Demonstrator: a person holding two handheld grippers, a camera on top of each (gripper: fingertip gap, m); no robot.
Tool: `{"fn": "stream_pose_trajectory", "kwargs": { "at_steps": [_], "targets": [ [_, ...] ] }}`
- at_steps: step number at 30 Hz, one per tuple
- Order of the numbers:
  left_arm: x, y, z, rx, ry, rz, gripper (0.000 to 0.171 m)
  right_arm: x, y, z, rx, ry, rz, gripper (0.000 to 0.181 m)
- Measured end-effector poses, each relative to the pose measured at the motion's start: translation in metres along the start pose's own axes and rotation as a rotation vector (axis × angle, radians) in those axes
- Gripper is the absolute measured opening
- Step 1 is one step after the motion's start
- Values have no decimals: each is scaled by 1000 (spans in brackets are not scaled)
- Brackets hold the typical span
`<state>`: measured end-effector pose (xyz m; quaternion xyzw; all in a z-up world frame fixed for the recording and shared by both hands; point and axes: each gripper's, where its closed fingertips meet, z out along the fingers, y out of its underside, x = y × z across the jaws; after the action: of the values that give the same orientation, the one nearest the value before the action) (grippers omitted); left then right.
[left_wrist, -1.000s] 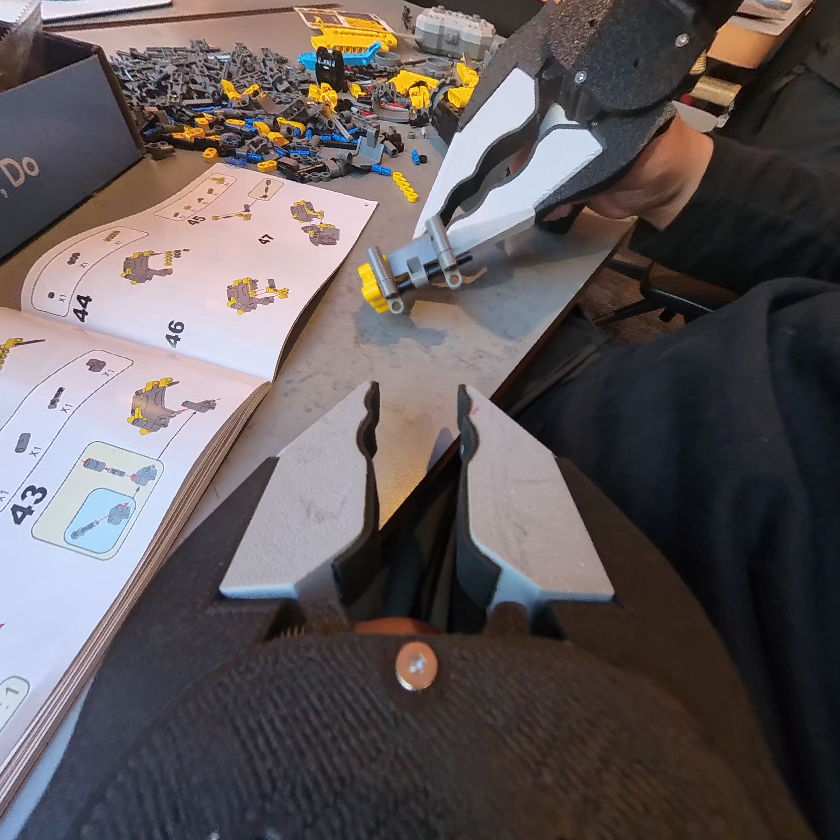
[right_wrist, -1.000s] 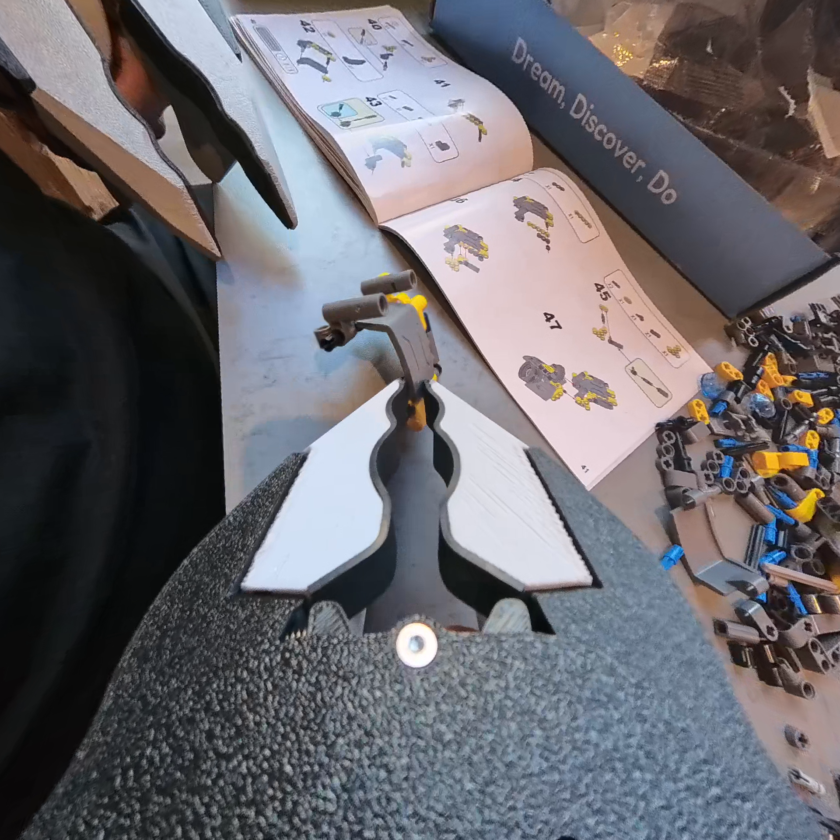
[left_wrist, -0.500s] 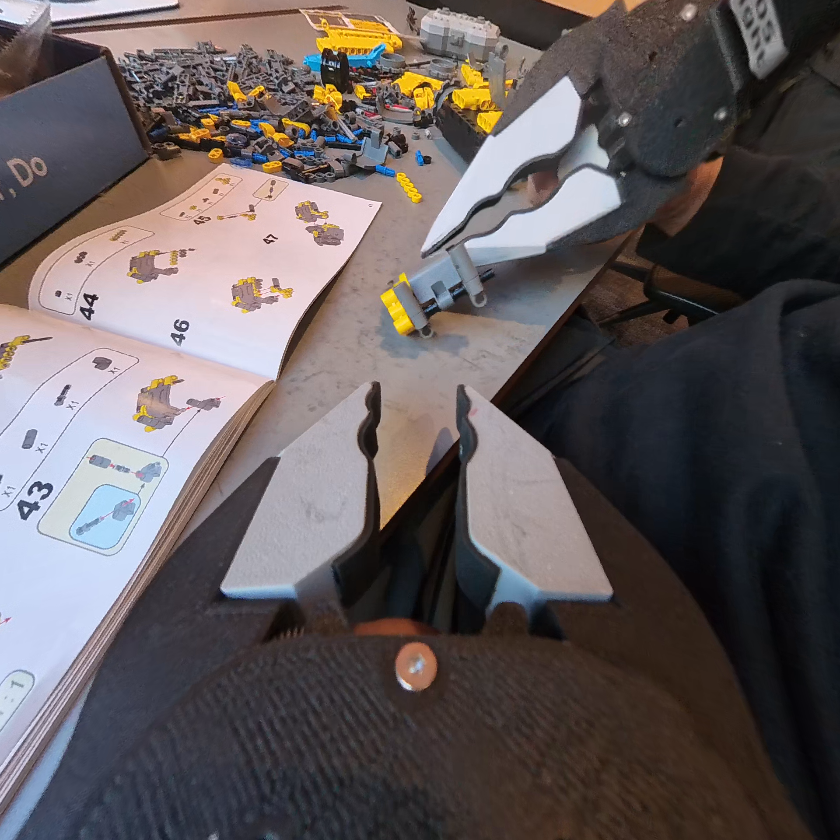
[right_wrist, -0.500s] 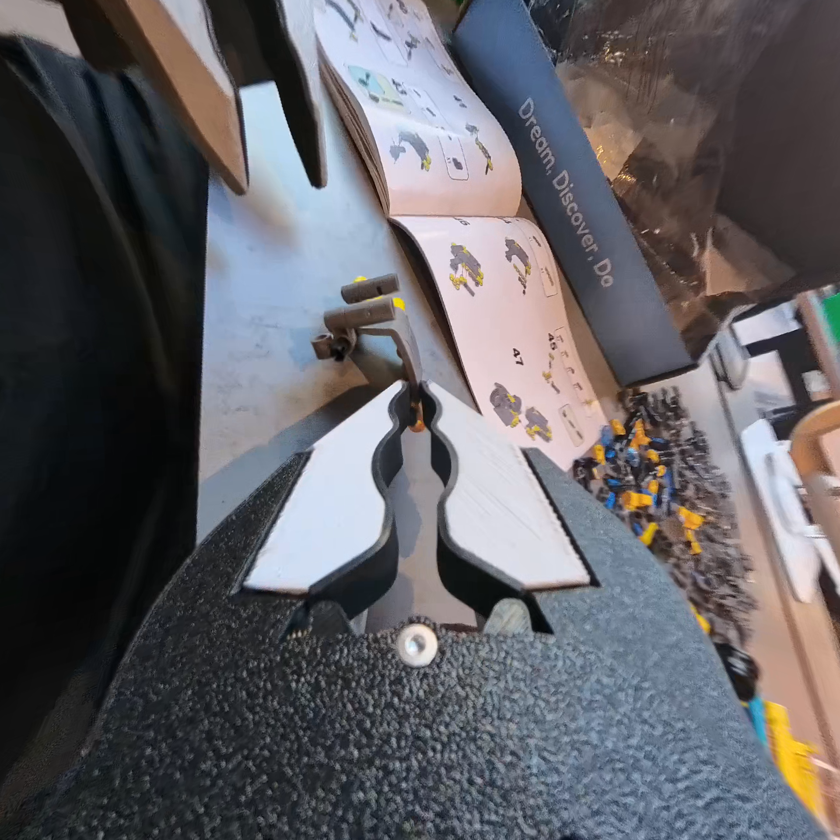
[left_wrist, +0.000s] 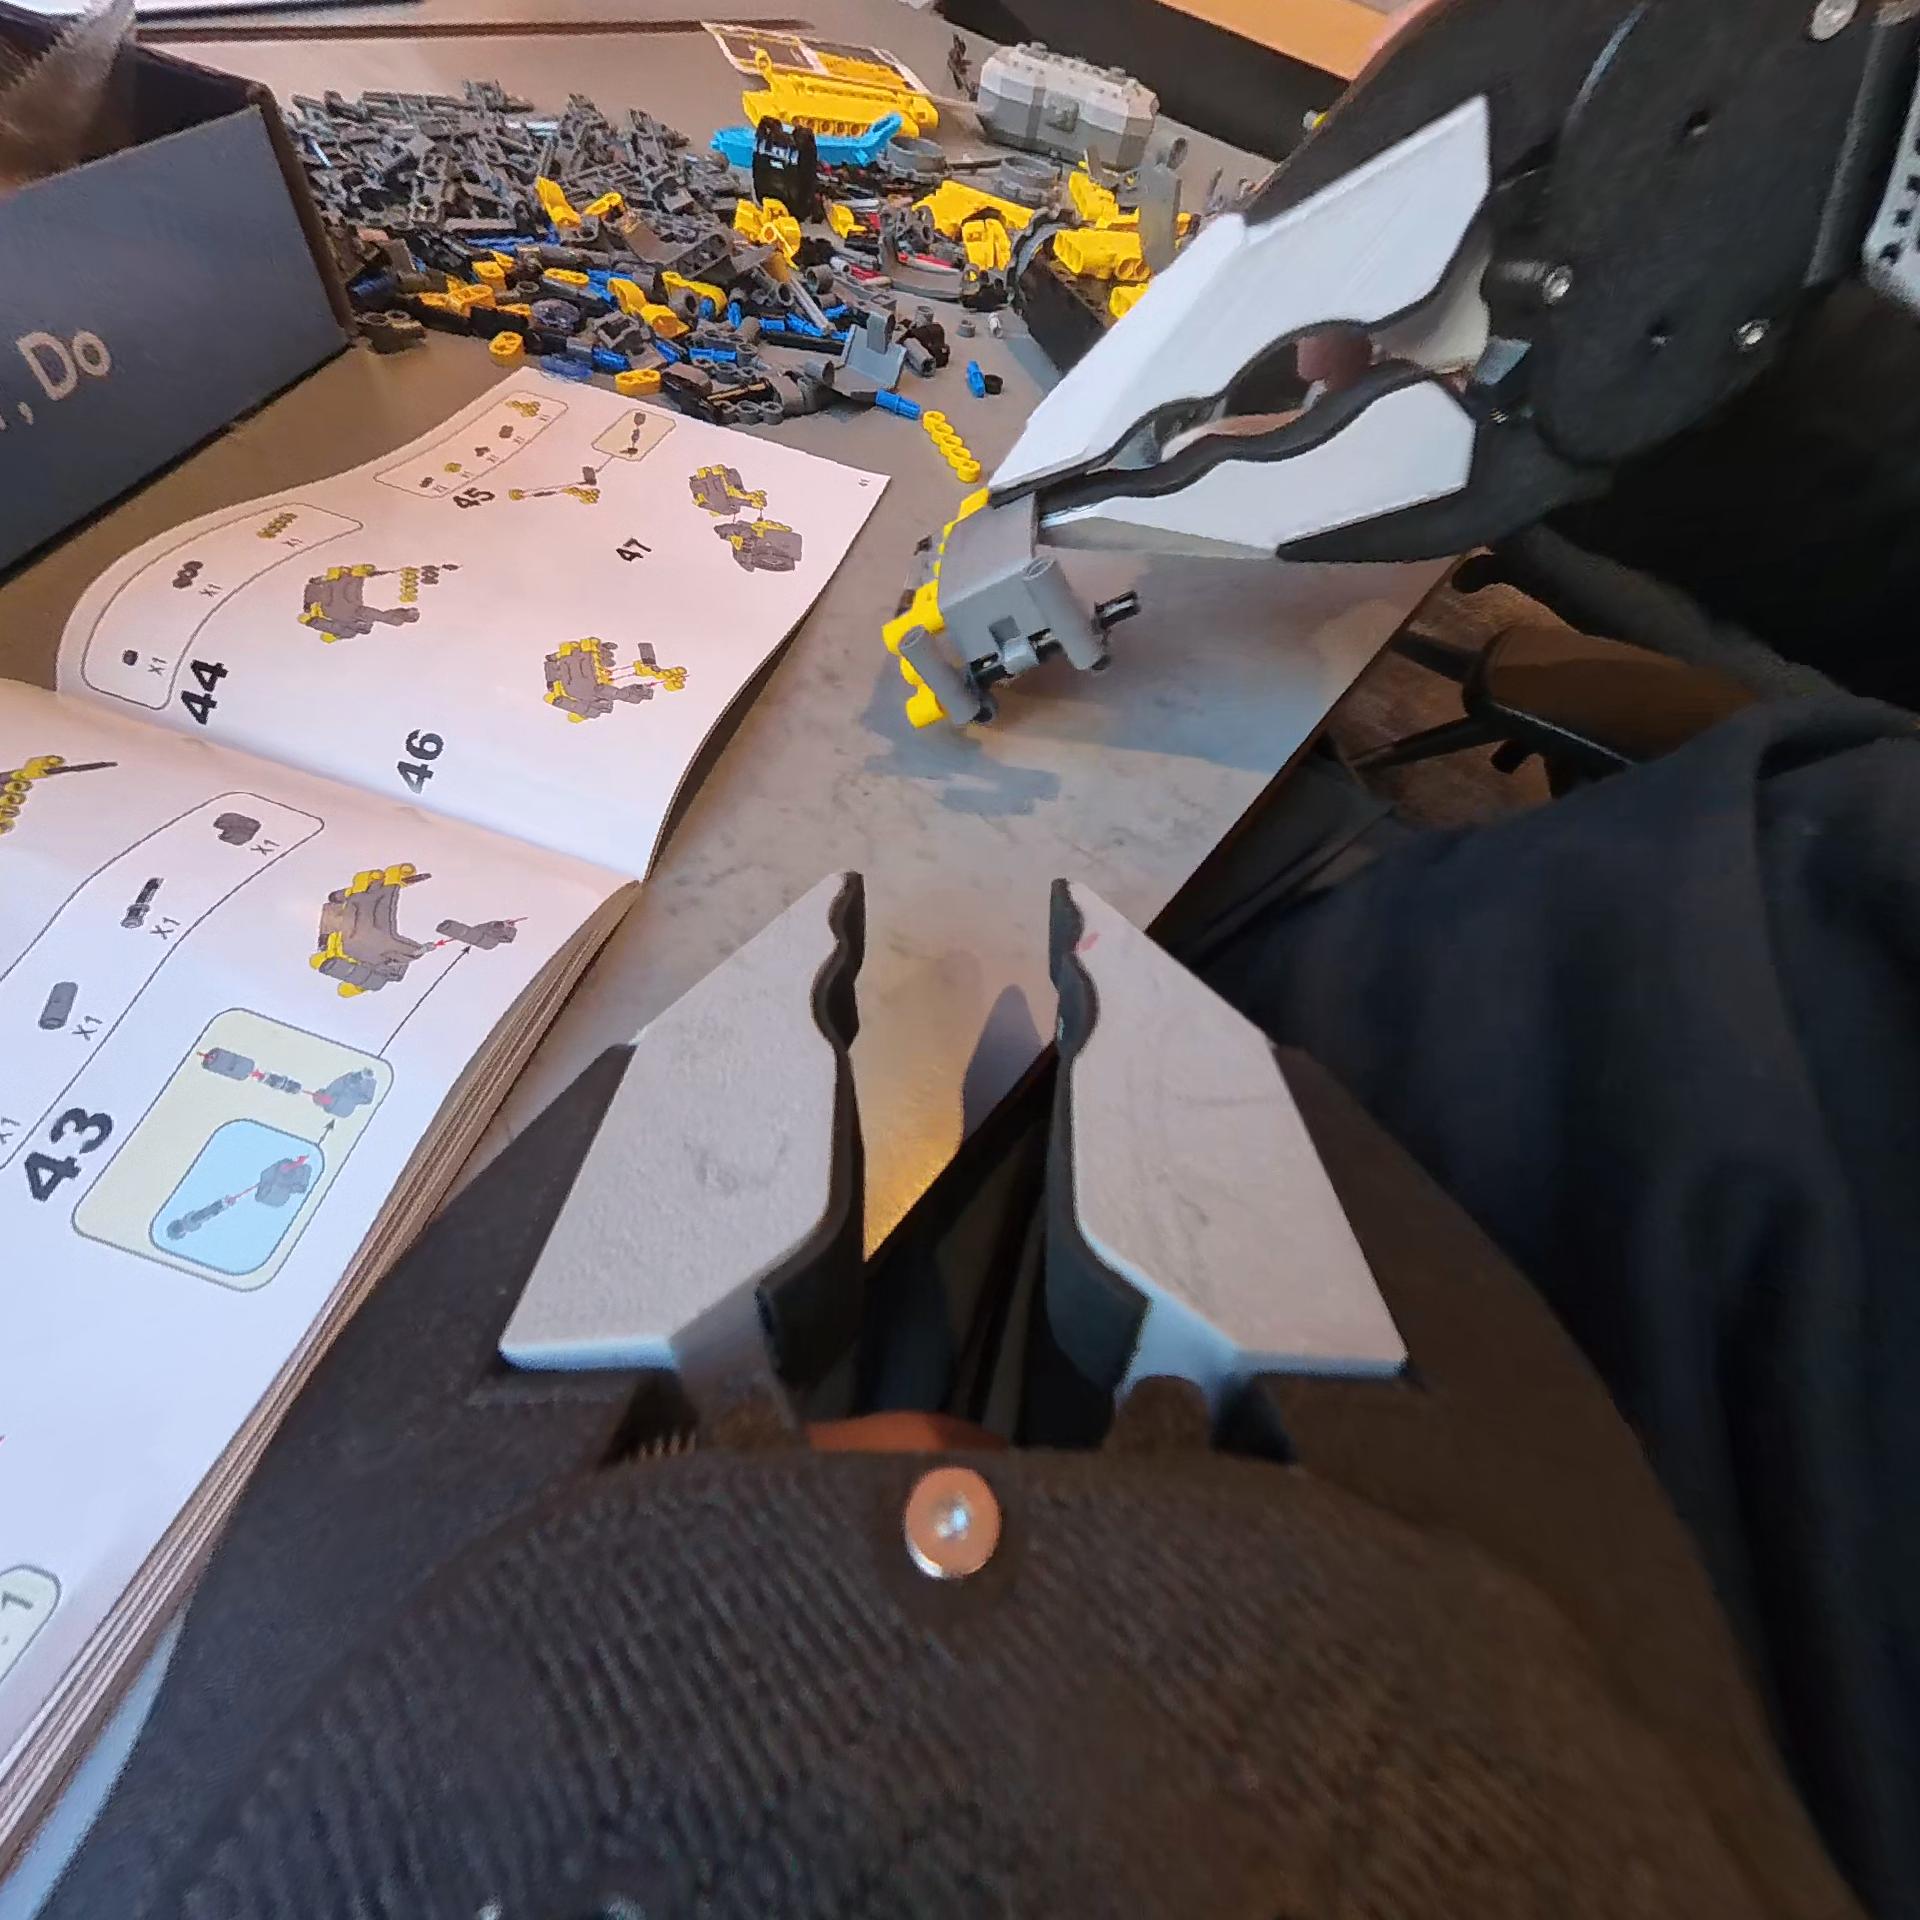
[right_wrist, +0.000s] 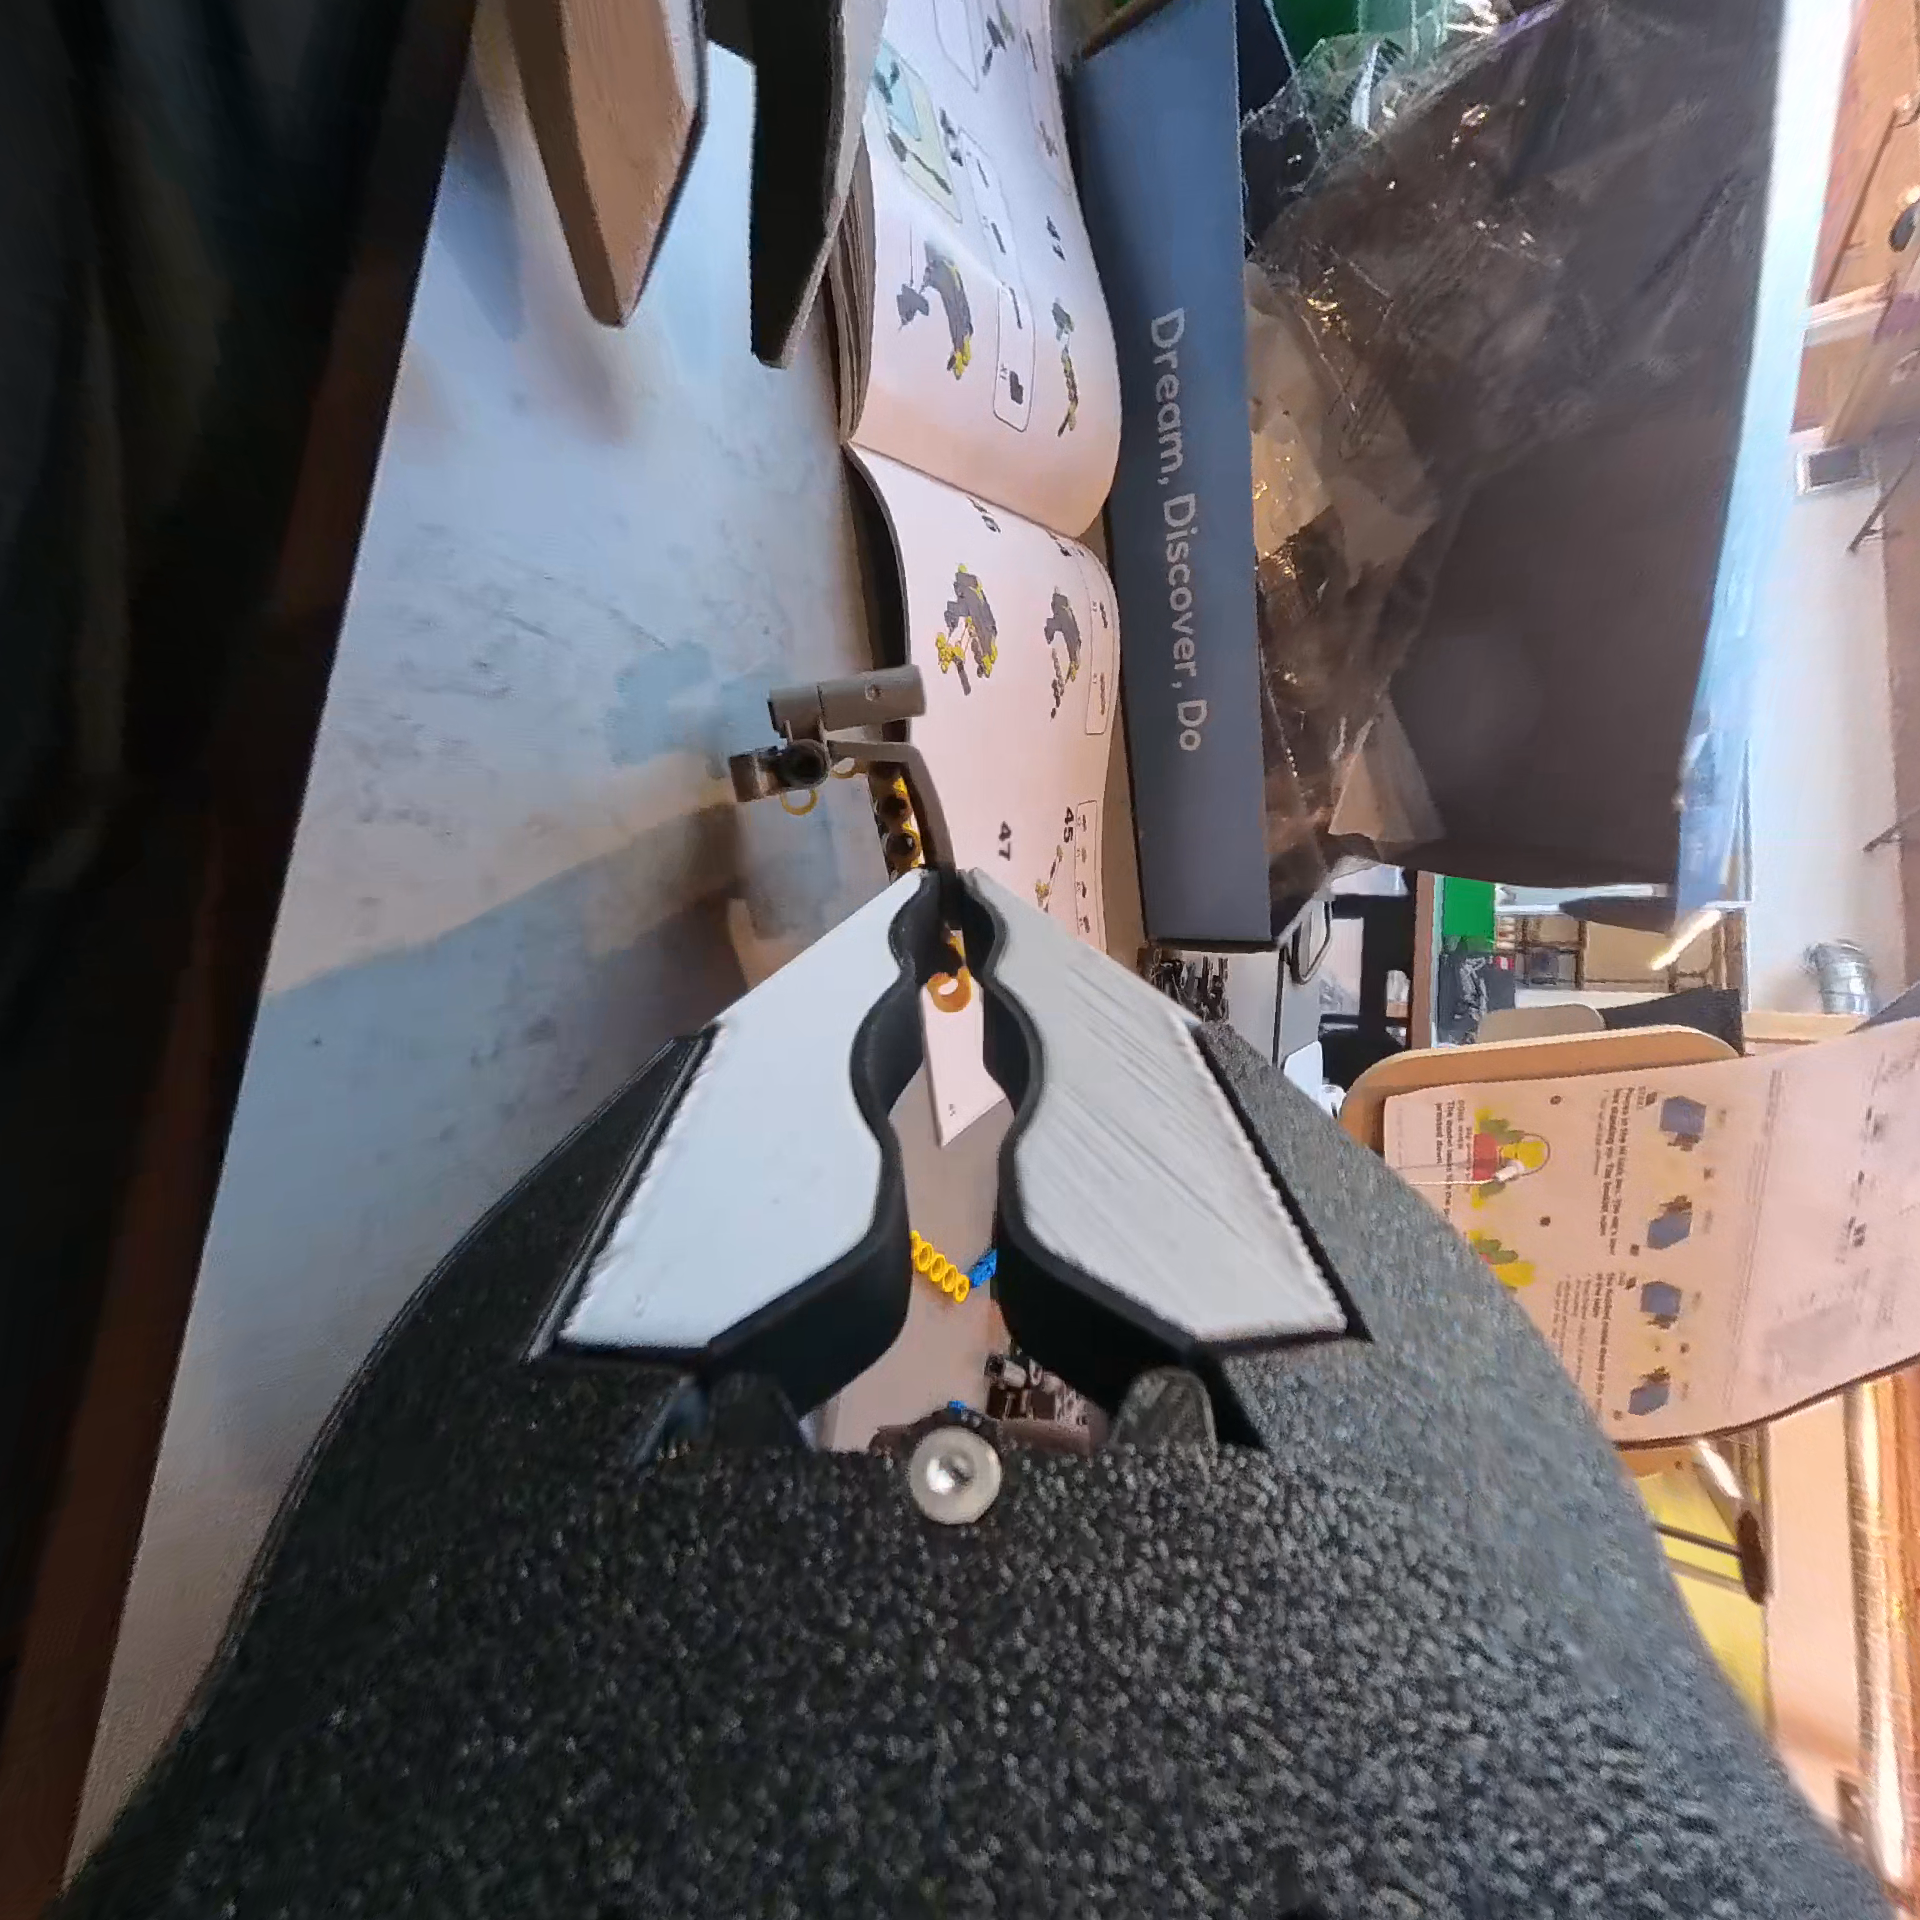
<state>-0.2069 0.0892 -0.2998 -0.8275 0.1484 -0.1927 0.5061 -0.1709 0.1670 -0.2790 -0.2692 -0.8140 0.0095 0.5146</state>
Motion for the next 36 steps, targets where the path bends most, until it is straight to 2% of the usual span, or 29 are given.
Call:
{"fn": "stream_pose_trajectory", "kwargs": {
  "at_steps": [6, 7, 9, 17, 21, 24, 29, 32, 36],
  "targets": [
    [-4, 1, 0, -22, -54, 32, 34, -10, 10, 3, 16, -26, 142, 4],
    [-5, 0, 0, -19, -61, 32, 35, -15, 12, 4, 13, -34, 150, 10],
    [-5, -3, 0, -7, -64, 22, 35, -24, 14, 7, 5, -59, 197, 32],
    [-5, 0, 4, -15, -68, 22, 35, -28, 25, -6, 19, -78, 407, 34],
    [-6, 0, 3, -6, -70, 13, 34, -23, 32, -26, 67, -75, 601, 34],
    [-9, -1, 3, -2, -71, 2, 33, -9, 46, -41, 72, -21, 749, 25],
    [-11, -3, 4, 8, -69, -8, 32, 22, 80, -61, -55, 92, 842, 18],
    [-12, -4, 4, 20, -65, -13, 30, 25, 100, -59, -168, 57, 842, 27],
    [-12, -4, 4, 24, -61, -16, 30, 8, 117, -43, -300, -28, 770, 28]
  ]
}}
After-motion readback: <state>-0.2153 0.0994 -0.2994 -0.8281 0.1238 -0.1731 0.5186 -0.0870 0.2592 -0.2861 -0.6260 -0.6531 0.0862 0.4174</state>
